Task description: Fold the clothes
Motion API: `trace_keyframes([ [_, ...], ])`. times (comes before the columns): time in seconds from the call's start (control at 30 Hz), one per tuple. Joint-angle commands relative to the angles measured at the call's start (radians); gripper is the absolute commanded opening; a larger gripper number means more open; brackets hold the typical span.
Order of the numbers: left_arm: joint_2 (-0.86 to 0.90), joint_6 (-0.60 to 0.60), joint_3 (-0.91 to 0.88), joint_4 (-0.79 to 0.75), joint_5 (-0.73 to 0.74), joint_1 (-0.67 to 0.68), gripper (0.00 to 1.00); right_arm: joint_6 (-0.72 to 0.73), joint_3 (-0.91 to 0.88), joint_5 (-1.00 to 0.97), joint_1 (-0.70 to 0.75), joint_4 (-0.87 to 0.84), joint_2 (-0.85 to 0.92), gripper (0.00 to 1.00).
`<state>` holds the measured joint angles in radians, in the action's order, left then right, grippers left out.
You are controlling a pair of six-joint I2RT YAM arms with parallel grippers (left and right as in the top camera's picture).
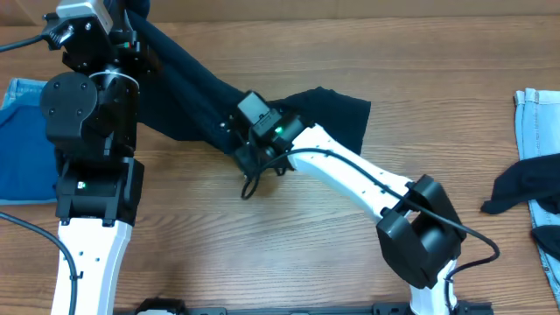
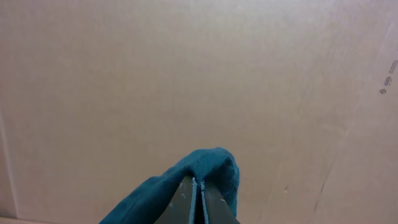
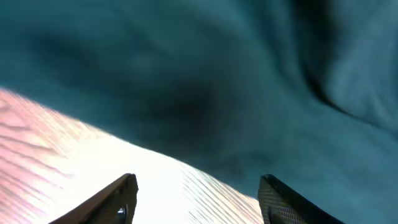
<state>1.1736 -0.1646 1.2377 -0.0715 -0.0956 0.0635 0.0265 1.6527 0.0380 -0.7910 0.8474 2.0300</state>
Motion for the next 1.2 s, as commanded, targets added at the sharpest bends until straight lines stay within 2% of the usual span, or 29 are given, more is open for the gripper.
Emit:
trace_keyframes([
  [0.0, -0.017, 0.012, 0.027, -0.002, -0.019, -0.004, 0.04, 0.005, -0.010, 0.008, -0.017, -0.034, -0.012, 0.67],
  [0.07, -0.017, 0.012, 0.027, 0.002, -0.019, -0.004, 0.04, 0.006, -0.011, 0.008, -0.017, -0.041, -0.002, 0.66],
  [0.13, -0.017, 0.012, 0.027, 0.008, -0.019, -0.004, 0.04, 0.013, -0.011, 0.006, -0.017, -0.056, 0.022, 0.54],
  [0.17, -0.017, 0.012, 0.027, 0.008, -0.019, -0.004, 0.04, 0.048, -0.011, -0.042, -0.016, -0.075, 0.047, 0.04],
  [0.23, -0.017, 0.012, 0.027, 0.008, -0.019, -0.004, 0.04, 0.082, -0.011, -0.082, -0.015, -0.089, 0.065, 0.04],
  [0.27, -0.017, 0.012, 0.027, 0.008, -0.019, -0.004, 0.04, 0.082, -0.011, -0.082, -0.014, -0.095, 0.067, 0.10],
  [0.3, -0.017, 0.012, 0.027, 0.008, -0.019, -0.004, 0.04, 0.082, -0.011, -0.082, -0.014, -0.098, 0.067, 0.23],
  [0.43, -0.017, 0.012, 0.027, 0.008, -0.019, -0.004, 0.04, 0.082, -0.011, -0.077, -0.014, -0.103, 0.067, 0.37],
  [0.7, -0.017, 0.030, 0.027, 0.013, -0.019, -0.004, 0.04, 0.079, -0.011, -0.006, -0.020, -0.049, 0.067, 0.41],
  [0.8, -0.017, 0.031, 0.027, 0.015, -0.019, -0.004, 0.04, 0.079, -0.011, -0.008, -0.021, -0.072, 0.071, 0.52],
  [0.9, -0.017, 0.030, 0.027, 0.015, -0.019, -0.004, 0.04, 0.079, -0.011, -0.011, -0.022, -0.119, 0.096, 0.54],
  [0.93, -0.017, 0.030, 0.027, 0.015, -0.019, -0.004, 0.04, 0.079, -0.011, -0.011, -0.021, -0.125, 0.117, 0.54],
  [0.97, -0.017, 0.030, 0.027, 0.015, -0.019, -0.004, 0.04, 0.079, -0.011, -0.012, -0.021, -0.126, 0.129, 0.45],
  [1.0, -0.017, 0.030, 0.027, 0.017, -0.019, -0.004, 0.04, 0.079, -0.011, -0.030, -0.021, -0.126, 0.133, 0.17],
  [1.03, -0.017, 0.031, 0.027, 0.020, -0.019, -0.004, 0.04, 0.089, -0.011, -0.065, -0.018, -0.123, 0.133, 0.04],
  [1.1, -0.017, 0.033, 0.027, 0.029, -0.019, -0.004, 0.04, 0.127, 0.000, -0.164, 0.004, -0.064, 0.119, 0.04],
  [1.17, -0.017, 0.074, 0.027, 0.042, -0.023, -0.004, 0.04, 0.103, 0.026, -0.214, 0.054, 0.045, 0.070, 0.04],
])
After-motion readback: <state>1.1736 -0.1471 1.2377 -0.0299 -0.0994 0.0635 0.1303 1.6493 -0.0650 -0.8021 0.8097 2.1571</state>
